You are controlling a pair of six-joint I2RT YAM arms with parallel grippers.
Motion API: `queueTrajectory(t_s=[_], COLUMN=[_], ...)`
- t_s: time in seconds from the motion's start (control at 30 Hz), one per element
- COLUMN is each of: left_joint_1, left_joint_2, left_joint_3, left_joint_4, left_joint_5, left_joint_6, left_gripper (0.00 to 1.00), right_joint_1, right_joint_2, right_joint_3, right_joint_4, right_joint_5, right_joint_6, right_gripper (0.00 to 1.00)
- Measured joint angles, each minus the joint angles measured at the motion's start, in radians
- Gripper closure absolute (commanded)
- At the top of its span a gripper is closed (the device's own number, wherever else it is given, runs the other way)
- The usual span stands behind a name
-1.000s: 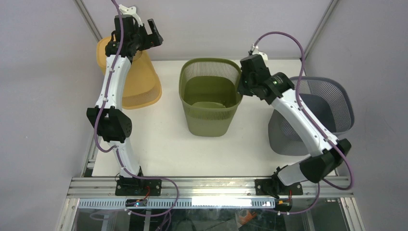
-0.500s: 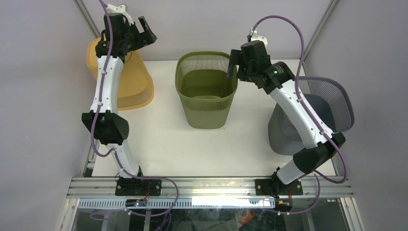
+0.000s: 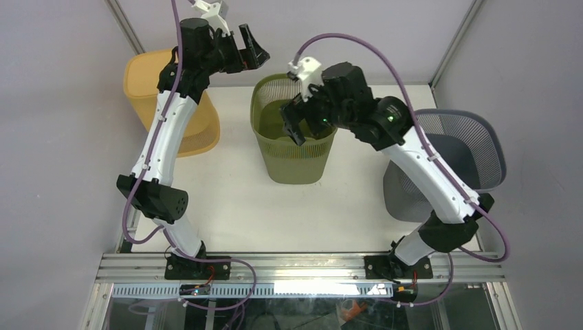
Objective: Turn the large container upside down
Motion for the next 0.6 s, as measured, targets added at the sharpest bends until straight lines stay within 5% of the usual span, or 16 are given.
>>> queueTrajectory(t_s=[0.13,0.43,0.5,0.57,0.6], left_joint_1=[0.029,0.188,0.216,0.220,0.219], left_joint_2=[-0.010,-0.047,-0.057,-0.065,-0.067], left_joint_3=[-0.010,-0.093,-0.111,-0.122,-0.124], left_joint_4=[0.019,0.050,0.051,0.055,0.057], left_joint_5=[-0.002,0.035,0.036,0.041,0.044], left_joint_6=[-0.021,-0.095,-0.104,-0.107,-0.107], left_gripper=[0.01,0.01,0.01,0.01,0.01], right_joint_1=[0.040,0.040,0.042,0.044,0.044], right_joint_2=[0.090,0.293,0.296,0.295,0.295], right_joint_3=[0.050,0.129,0.129,0.132,0.132], right_joint_4=[-0.038,-0.196,-0.219,-0.232,-0.237], right_joint_5=[-0.079,-0.137,-0.143,-0.153,-0.156], right_joint_6=[-0.130,-0.280,-0.286,-0.293,-0.295], right_gripper=[0.06,0.52,0.66,1.00,1.00])
